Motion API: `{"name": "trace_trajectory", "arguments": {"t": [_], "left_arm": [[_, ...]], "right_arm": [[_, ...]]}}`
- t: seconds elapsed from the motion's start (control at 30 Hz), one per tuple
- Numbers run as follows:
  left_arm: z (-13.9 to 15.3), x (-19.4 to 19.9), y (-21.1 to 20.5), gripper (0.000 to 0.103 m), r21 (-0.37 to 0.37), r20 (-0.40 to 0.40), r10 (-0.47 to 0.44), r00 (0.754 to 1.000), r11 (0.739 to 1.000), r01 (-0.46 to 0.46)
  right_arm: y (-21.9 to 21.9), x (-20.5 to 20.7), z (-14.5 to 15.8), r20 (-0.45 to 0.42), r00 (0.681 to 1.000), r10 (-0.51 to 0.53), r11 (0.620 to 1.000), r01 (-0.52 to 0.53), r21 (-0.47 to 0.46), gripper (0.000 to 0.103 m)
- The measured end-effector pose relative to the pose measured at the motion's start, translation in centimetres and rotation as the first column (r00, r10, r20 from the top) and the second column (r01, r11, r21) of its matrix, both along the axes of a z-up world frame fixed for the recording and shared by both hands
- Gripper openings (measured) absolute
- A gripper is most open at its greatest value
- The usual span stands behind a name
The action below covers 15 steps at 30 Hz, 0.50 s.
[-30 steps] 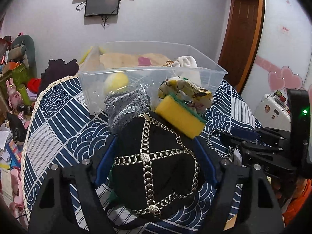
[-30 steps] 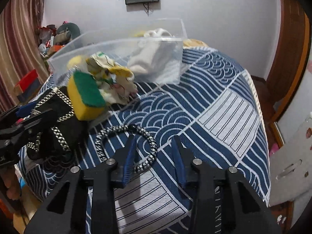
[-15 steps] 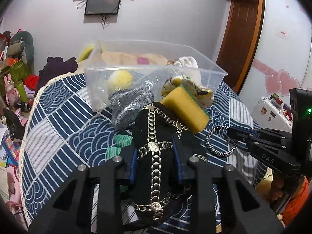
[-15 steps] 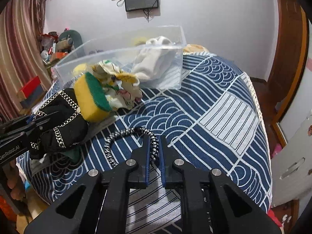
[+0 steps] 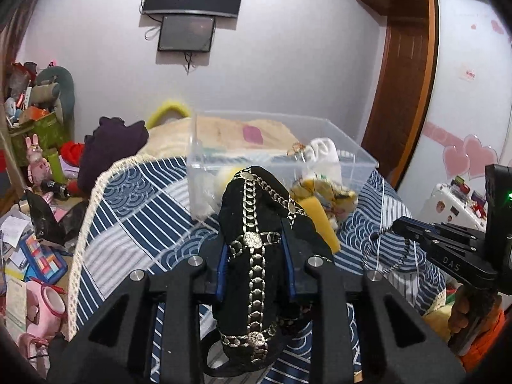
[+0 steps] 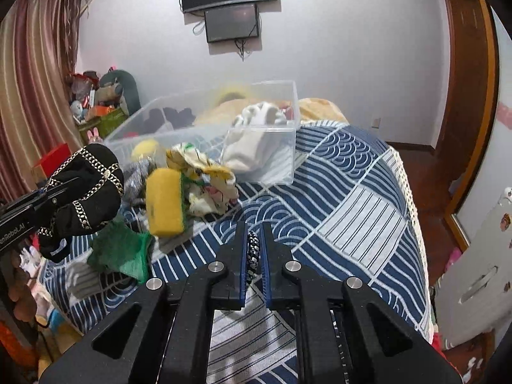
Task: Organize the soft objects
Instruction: 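Lower the bracelet into the box with the right tool while the left tool holds the black bag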
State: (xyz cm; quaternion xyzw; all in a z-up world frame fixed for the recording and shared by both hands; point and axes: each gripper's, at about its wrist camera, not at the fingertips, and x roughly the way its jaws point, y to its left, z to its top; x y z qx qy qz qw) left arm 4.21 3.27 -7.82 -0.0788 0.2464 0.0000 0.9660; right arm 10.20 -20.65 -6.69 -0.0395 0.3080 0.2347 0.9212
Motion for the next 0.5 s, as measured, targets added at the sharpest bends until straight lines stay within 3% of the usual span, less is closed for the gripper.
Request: {"name": "trace_trajectory", "arguments": {"t": [0.3,0.4,0.43,0.5], "left_arm": [[2.8,0.4,0.8,0.027,0.017,0.081,0.017,0.997,1.000,-0.018],[2.9,0.6,1.1,0.027,0.017,0.086,0.024,0.996,1.000,-0.025],[2.7,0.6,1.1,0.027,0.012,0.083,0.022,0.996,1.000,-0.023],[2.3,0.6,1.2,0.028,0.000,0.070,0.018,0.997,1.000,-0.018]], "right_arm": [[-0.1,-0.1,3.4,0.088,0.996,0.003,0.999,-0.007,0.050,0.007],[0.3,0.0,3.7,0.111,0.994,0.006,1.000,-0.006,0.003,0.008],[0.1,0.1,3.4,0.101,0.995,0.001,1.000,0.000,-0.006,0.011],[-0.2,0.5,2.4,0.065,0.998,0.000,1.000,0.002,-0.030,0.034]]}}
